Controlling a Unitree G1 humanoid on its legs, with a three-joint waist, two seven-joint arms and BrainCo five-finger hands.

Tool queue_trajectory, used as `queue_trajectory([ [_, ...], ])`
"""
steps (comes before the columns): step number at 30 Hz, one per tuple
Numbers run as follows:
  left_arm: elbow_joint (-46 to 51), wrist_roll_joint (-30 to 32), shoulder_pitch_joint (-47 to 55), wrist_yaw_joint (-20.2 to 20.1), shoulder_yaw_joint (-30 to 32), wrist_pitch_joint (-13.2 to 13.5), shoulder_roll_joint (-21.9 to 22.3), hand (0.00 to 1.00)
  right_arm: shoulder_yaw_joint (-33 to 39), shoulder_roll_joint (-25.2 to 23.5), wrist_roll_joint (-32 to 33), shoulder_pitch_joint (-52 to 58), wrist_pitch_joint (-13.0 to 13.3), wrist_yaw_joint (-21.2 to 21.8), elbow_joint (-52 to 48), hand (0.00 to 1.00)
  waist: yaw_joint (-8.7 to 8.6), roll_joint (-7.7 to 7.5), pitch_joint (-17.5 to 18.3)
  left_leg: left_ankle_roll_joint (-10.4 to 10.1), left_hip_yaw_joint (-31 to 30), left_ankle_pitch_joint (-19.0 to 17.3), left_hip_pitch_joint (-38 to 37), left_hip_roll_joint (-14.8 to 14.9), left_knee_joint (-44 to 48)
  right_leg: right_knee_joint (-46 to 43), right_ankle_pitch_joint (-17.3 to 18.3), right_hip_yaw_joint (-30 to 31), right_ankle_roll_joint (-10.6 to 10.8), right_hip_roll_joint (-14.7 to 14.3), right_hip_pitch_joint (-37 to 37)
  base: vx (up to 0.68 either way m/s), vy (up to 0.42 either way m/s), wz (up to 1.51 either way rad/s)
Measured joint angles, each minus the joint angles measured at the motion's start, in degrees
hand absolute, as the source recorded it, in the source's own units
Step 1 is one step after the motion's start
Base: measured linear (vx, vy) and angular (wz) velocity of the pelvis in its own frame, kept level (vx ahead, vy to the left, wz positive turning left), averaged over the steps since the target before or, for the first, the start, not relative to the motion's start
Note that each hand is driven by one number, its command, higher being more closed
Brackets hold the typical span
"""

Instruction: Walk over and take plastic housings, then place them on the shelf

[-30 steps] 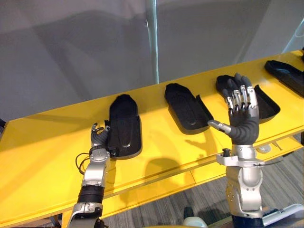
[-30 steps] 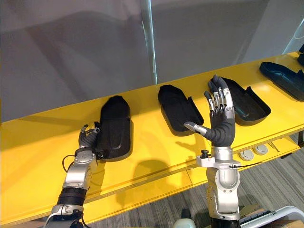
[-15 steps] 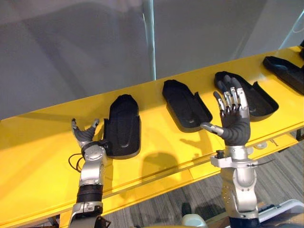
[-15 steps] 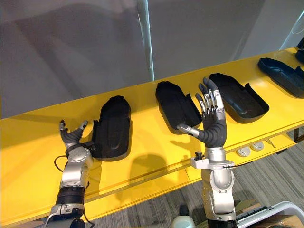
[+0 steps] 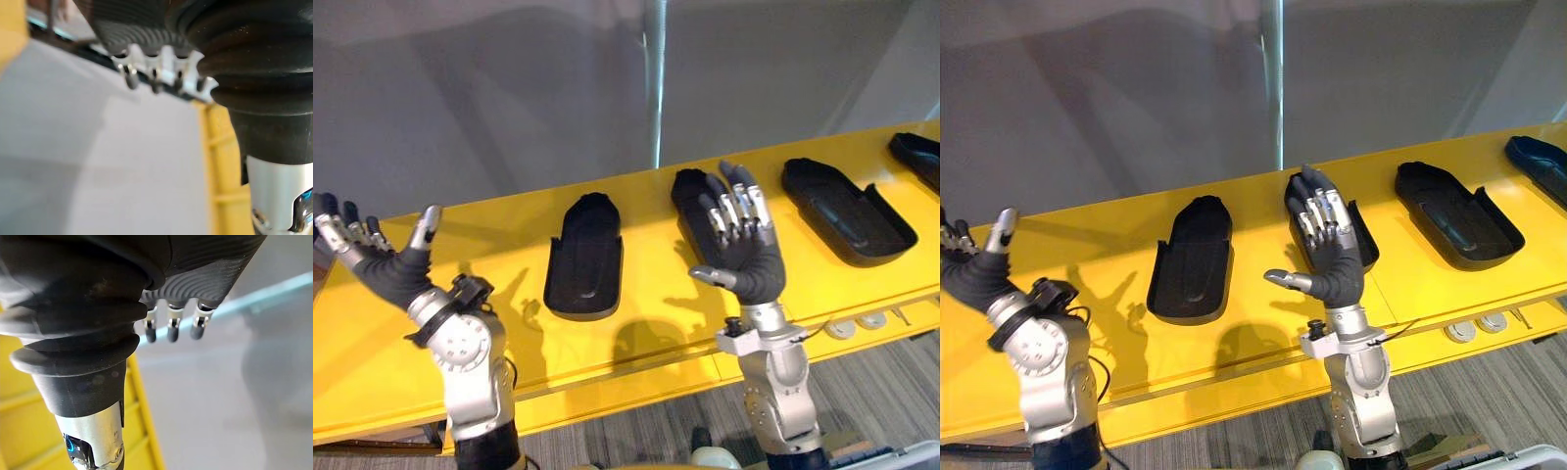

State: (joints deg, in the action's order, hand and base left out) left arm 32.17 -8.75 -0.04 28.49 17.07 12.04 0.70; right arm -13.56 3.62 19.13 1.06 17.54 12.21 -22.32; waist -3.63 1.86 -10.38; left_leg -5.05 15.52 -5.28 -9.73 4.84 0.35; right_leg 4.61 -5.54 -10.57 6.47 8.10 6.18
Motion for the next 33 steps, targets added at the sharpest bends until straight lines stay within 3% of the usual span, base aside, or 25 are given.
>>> queue_trajectory([
  [1,1.6,0.0,1.6,-2.3,0.4,2.0,0.0,0.0,-1.4,0.0,0.8,-0.4,-0.5,1.5,0.0,0.0,0.26,-0.17,0.1,0.0,-0.8,0.2,0.8,0.0,0.1,0.0,0.0,-0.6,0.0,0.0,-0.2,-0.01,-0.017,0.22],
  [4,2.8,0.3,4.9,-5.2,0.3,3.6,0.0,0.0,-4.7,0.2,0.9,-1.3,-2.2,3.3,0.0,0.0,1.41,-0.28,0.1,-0.1,-1.0,0.4,0.9,0.1,0.0,0.0,0.0,-1.0,0.0,-0.1,-0.2,0.01,-0.014,0.09],
  [9,2.9,-0.6,9.9,-9.5,0.3,4.1,0.2,0.0,-9.0,0.7,3.4,-1.2,-3.0,8.1,0.0,0.0,1.82,-1.63,0.9,-0.1,-2.7,0.5,1.9,0.1,0.0,0.0,0.1,-2.9,0.0,0.0,-0.2,0.01,-0.005,0.16],
  [12,2.8,-5.1,11.8,-11.4,0.3,4.0,0.6,0.0,-11.2,0.9,5.2,-1.1,-4.6,11.5,0.1,0.0,2.83,-2.56,1.5,-0.1,-3.0,0.5,2.0,0.1,-0.1,0.0,0.1,-3.4,0.0,0.0,-0.2,0.01,0.002,0.07],
  [13,2.8,-7.2,12.5,-11.9,0.3,4.0,1.1,0.0,-12.3,1.2,5.5,-1.1,-5.3,12.2,0.4,1.0,2.94,-2.96,1.7,-0.1,-3.3,0.5,2.2,0.0,-0.1,0.0,0.1,-3.7,0.0,0.1,-0.2,0.0,0.007,0.11],
  [19,2.3,-9.2,15.0,-14.1,0.2,4.2,2.1,0.0,-18.0,2.5,6.1,-0.9,-9.1,16.1,2.8,1.0,3.54,-3.97,2.5,0.2,-4.2,0.8,2.8,-0.5,-0.1,0.0,0.1,-5.0,0.0,0.6,-0.2,-0.01,0.003,0.09],
  [23,1.5,-9.4,15.0,-14.1,0.1,4.3,2.1,0.0,-20.2,3.7,6.1,0.5,-10.4,17.1,4.1,1.0,3.75,-3.45,3.0,0.4,-4.2,0.9,2.8,-0.7,-0.4,0.0,0.3,-5.1,0.0,0.8,-0.2,-0.03,0.007,0.0],
  [28,-0.3,-9.4,15.2,-14.1,-2.3,4.3,2.1,0.0,-23.5,4.1,11.2,1.2,-12.0,19.5,7.5,1.0,3.86,-2.77,4.9,0.3,-4.1,1.6,2.6,-0.8,-2.0,0.0,0.6,-5.2,0.1,0.7,-0.6,0.0,0.0,0.0],
  [33,-2.7,-9.4,15.2,-14.1,-2.8,4.0,2.1,0.0,-28.2,4.1,14.0,1.1,-15.8,24.2,11.5,1.0,4.01,-3.0,5.0,0.2,-4.2,1.6,2.4,-0.8,-2.0,0.0,0.6,-5.2,0.1,0.7,-0.5,0.0,0.0,0.0],
])
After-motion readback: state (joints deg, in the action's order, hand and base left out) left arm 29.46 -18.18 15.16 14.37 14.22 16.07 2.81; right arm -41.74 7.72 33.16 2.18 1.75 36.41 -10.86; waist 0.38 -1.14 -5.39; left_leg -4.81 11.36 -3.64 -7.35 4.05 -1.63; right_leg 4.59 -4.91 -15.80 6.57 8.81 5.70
